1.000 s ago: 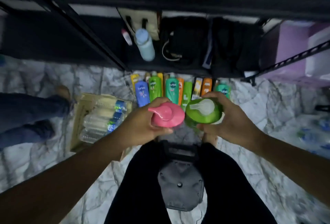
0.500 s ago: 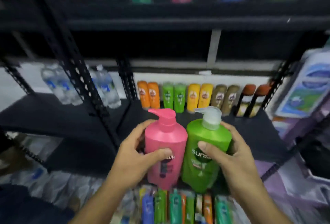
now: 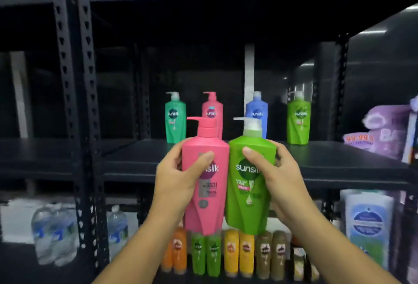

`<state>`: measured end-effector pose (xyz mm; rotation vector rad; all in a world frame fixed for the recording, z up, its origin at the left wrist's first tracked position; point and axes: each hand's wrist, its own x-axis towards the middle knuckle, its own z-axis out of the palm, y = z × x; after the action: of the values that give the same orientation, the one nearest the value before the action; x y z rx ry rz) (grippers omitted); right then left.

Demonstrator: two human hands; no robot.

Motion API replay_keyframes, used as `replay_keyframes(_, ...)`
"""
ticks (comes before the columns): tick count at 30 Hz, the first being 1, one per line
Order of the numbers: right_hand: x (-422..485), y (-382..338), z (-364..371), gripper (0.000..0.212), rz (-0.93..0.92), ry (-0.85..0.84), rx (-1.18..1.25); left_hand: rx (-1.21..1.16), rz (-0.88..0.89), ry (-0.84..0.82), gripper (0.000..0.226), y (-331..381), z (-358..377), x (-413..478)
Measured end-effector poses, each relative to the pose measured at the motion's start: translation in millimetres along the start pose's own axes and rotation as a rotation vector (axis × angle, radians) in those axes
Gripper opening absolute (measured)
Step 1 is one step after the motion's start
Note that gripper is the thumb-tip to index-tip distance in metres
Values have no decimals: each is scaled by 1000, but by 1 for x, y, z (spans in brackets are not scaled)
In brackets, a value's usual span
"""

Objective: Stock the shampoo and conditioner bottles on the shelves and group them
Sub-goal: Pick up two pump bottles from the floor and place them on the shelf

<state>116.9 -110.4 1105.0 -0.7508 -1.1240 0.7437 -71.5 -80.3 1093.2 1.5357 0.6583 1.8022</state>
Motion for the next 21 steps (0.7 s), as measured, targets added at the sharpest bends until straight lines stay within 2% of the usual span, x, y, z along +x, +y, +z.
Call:
replay_keyframes(8,81,-22,6,44,-96,42,36,-29,64,1,39,18,33,86)
replay_keyframes(21,145,-18,-14,49,-162,76,-162,-28,1,-16,39,-23,74,141)
